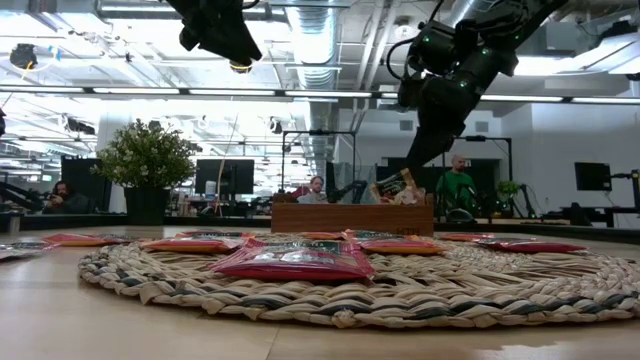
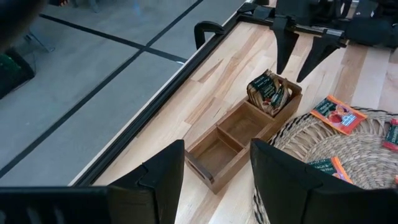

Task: Pick & Place Tea
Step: Adjust the brown tea bags in the wooden organizer

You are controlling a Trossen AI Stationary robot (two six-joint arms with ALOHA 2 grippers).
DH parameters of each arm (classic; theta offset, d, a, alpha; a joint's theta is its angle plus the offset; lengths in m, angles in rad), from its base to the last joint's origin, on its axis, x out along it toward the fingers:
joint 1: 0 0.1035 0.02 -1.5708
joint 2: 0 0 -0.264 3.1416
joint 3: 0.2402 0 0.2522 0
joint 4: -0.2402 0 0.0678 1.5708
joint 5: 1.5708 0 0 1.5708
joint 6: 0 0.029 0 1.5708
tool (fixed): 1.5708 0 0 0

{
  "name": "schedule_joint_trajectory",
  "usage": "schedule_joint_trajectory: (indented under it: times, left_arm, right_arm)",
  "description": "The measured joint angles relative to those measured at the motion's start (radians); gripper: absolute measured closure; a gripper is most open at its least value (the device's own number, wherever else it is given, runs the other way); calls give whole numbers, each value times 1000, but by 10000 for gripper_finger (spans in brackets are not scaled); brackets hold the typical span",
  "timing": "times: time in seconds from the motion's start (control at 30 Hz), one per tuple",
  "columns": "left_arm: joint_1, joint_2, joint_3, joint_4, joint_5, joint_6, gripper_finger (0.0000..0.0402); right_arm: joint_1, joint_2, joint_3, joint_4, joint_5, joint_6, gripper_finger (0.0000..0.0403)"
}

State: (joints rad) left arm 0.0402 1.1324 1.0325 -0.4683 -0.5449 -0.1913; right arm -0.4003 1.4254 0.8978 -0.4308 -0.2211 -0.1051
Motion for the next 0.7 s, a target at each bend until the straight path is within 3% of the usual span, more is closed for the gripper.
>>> schedule_joint_trajectory:
  times: [0.37, 0.7]
  left_arm:
    - [0, 0, 0, 0, 0, 1, 225]
    - [0, 0, 0, 0, 0, 1, 225]
  right_arm:
    - [33, 2, 0, 16, 11, -9, 273]
    - [40, 2, 0, 19, 13, -10, 327]
